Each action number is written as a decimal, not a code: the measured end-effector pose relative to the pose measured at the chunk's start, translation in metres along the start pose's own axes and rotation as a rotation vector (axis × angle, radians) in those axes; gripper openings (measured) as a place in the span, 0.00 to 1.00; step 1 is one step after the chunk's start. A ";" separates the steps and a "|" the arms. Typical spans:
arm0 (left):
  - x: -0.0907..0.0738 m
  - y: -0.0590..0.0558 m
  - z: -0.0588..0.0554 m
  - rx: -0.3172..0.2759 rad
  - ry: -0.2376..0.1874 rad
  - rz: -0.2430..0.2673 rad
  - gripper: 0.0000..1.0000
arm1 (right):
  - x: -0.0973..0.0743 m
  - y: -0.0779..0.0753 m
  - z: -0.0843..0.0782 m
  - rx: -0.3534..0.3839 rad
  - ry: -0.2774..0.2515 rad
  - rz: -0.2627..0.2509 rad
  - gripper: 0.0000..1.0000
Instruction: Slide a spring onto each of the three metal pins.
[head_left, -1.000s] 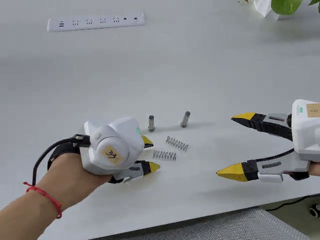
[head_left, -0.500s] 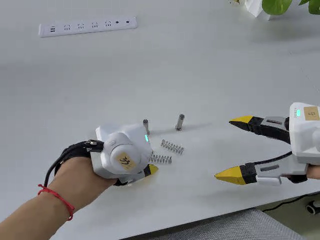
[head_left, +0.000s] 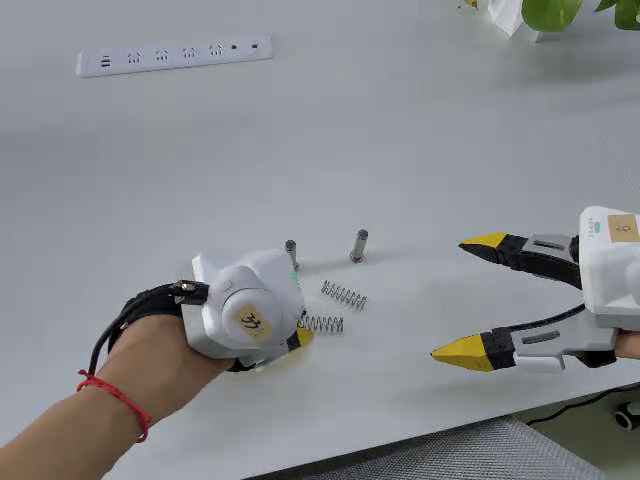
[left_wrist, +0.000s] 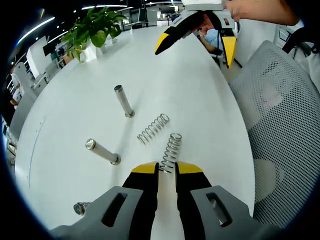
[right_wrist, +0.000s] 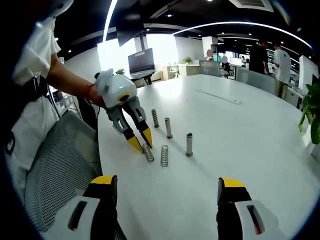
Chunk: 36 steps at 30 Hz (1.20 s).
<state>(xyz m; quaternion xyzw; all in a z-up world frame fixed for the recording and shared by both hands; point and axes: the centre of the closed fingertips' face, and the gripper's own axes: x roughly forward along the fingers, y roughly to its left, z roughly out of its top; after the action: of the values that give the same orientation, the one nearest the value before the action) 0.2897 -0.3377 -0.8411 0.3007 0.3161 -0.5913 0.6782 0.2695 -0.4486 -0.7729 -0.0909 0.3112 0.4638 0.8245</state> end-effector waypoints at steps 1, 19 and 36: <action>0.000 -0.001 0.000 -0.001 0.002 -0.005 0.07 | 0.000 0.000 0.000 -0.001 0.002 0.001 0.82; 0.001 0.000 -0.002 -0.025 -0.005 -0.005 0.07 | 0.002 0.000 -0.005 -0.007 0.017 0.007 0.83; -0.004 -0.005 0.000 -0.057 -0.036 -0.010 0.07 | 0.008 0.006 0.000 -0.020 0.021 0.025 0.81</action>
<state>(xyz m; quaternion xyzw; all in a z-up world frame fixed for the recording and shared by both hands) 0.2847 -0.3357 -0.8380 0.2692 0.3222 -0.5908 0.6889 0.2674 -0.4391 -0.7769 -0.1003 0.3164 0.4761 0.8144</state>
